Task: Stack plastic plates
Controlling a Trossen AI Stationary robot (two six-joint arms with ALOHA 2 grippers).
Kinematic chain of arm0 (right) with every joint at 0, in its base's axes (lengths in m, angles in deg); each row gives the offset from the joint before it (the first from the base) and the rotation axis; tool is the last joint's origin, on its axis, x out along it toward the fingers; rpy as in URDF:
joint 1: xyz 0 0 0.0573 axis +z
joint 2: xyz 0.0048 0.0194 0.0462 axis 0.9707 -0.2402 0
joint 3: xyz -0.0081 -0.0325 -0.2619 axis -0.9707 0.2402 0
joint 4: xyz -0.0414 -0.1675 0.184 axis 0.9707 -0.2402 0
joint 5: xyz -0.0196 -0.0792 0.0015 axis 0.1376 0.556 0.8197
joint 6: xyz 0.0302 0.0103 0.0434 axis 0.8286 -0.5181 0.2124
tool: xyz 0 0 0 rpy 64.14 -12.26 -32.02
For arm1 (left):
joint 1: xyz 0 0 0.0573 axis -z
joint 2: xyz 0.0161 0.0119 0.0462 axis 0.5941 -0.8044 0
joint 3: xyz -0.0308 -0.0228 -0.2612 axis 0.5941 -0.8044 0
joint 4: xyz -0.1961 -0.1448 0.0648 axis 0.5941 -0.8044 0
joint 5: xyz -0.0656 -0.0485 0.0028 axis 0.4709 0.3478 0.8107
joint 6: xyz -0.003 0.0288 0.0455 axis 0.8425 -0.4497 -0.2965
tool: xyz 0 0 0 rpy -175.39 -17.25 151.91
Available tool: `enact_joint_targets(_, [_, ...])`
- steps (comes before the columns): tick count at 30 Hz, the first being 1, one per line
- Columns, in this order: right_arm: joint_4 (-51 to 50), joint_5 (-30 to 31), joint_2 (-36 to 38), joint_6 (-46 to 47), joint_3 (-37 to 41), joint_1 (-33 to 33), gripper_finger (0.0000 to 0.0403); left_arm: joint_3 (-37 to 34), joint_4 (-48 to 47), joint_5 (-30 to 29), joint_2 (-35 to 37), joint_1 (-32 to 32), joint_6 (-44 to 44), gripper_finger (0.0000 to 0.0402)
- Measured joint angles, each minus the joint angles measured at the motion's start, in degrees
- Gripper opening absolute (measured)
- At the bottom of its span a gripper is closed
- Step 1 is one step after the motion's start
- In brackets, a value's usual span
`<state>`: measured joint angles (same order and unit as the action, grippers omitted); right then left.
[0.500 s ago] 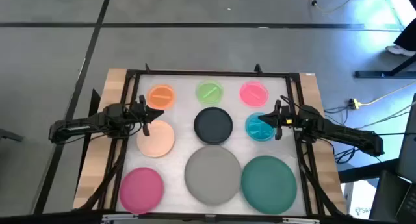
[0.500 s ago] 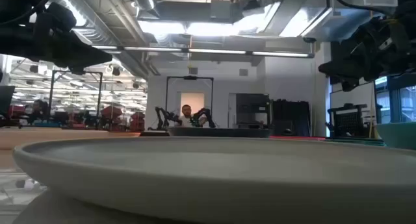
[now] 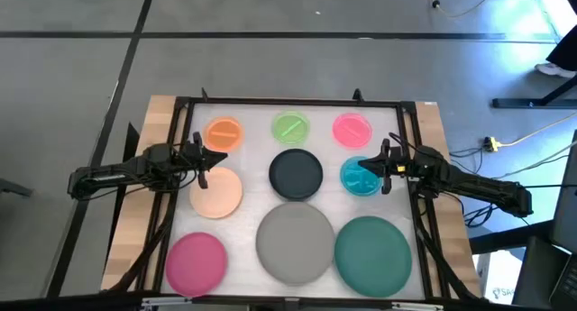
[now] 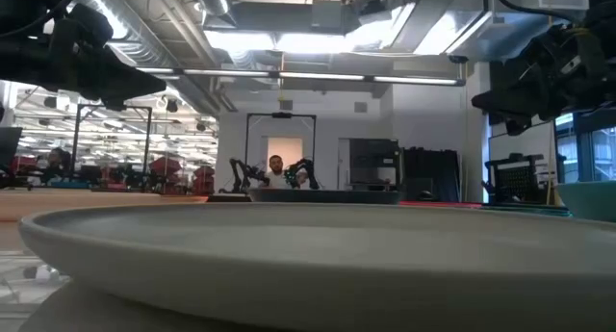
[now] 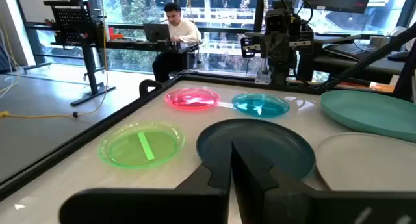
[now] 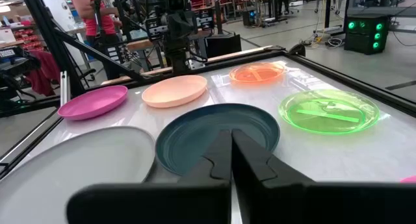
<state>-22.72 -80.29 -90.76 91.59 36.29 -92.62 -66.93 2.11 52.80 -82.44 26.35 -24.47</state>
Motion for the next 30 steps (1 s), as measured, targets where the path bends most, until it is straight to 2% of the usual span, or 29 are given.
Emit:
enact_joint_targets(22, [0.0,0.0,0.0,0.0,0.0,0.0,0.0001,-0.1,1.7,0.0,0.0,0.0,0.0,0.0006])
enact_joint_targets(30, [0.0,0.1,0.0,-0.7,0.0,0.0,0.0001,0.0,8.1,-0.4,0.0,0.0,0.6,0.0006])
